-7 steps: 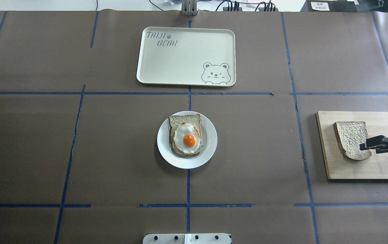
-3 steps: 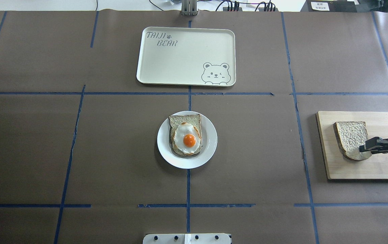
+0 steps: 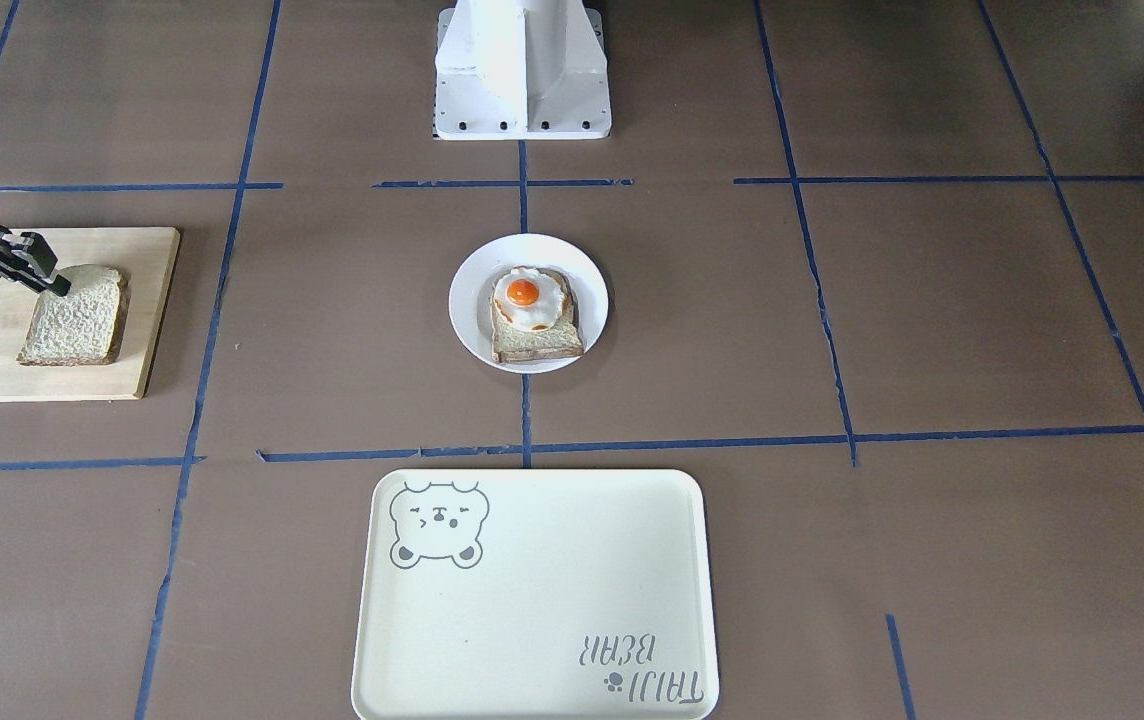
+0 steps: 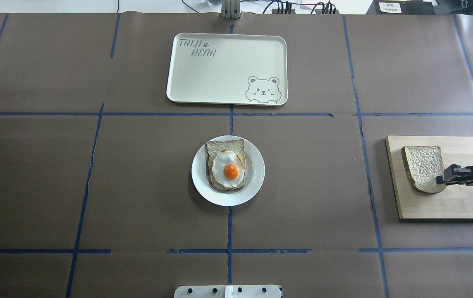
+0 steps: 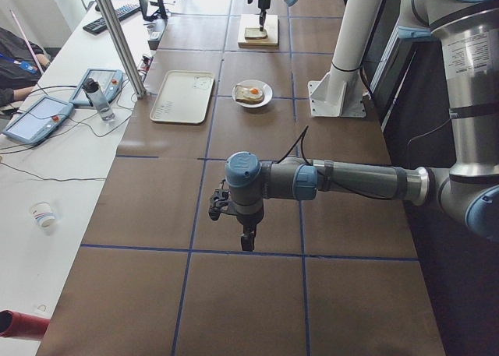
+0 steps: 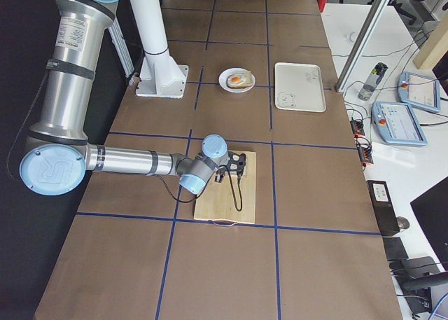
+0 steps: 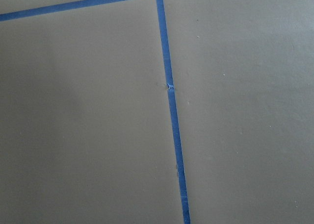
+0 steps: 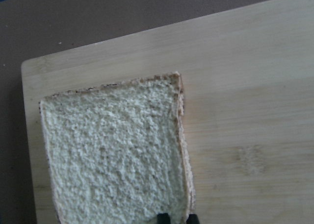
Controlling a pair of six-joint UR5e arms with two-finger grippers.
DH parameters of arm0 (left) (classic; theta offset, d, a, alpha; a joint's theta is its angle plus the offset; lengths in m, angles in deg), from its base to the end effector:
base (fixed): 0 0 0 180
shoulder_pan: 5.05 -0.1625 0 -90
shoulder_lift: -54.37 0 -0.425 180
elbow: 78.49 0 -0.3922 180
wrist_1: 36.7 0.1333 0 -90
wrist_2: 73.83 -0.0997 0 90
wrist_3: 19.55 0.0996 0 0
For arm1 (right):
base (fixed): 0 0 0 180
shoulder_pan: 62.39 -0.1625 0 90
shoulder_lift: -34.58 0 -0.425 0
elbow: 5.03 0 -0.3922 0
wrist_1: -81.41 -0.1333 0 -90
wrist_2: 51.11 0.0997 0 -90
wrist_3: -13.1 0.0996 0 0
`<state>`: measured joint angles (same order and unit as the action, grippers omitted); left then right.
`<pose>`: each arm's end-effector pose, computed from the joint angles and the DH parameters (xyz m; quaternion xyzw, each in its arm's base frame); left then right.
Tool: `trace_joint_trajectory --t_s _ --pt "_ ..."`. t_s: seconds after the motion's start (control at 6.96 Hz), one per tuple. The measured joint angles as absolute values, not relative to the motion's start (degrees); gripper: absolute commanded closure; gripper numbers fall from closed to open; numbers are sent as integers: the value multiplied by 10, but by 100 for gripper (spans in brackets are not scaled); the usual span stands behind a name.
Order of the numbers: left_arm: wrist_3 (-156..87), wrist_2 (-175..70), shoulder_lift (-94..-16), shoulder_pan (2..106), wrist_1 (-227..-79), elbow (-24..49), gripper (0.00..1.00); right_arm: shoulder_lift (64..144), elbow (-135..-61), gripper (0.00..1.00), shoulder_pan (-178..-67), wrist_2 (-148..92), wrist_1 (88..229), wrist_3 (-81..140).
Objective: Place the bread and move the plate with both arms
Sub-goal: 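Lower the right gripper onto the bread slice on the bamboo board and grasp it, then lift the bread slice with the right gripper and carry it over the plate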
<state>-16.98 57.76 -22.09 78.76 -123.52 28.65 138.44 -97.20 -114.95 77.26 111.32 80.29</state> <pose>-0.0245 -0.3971 0.6248 -0.0078 0.3550 0.0727 0.9320 -0.1906 -0.3665 0.6319 -0.0005 -0.4896 0.0910 0.8672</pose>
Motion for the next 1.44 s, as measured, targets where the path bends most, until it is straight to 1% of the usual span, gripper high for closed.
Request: trace_joint_trajectory --t_s 0.43,1.01,1.15,1.44 --pt "-170 578 -221 788 -1235 287 0 1384 -979 100 -1150 776 1113 803" --pt "-170 578 -221 787 -1235 287 0 1373 -1048 100 -1161 834 1117 811" --pt "-169 578 -221 787 -1235 287 0 1346 -1062 100 -1163 845 1121 828" --pt "-169 578 -221 788 -1235 288 0 1246 -1067 100 -1155 850 1126 919"
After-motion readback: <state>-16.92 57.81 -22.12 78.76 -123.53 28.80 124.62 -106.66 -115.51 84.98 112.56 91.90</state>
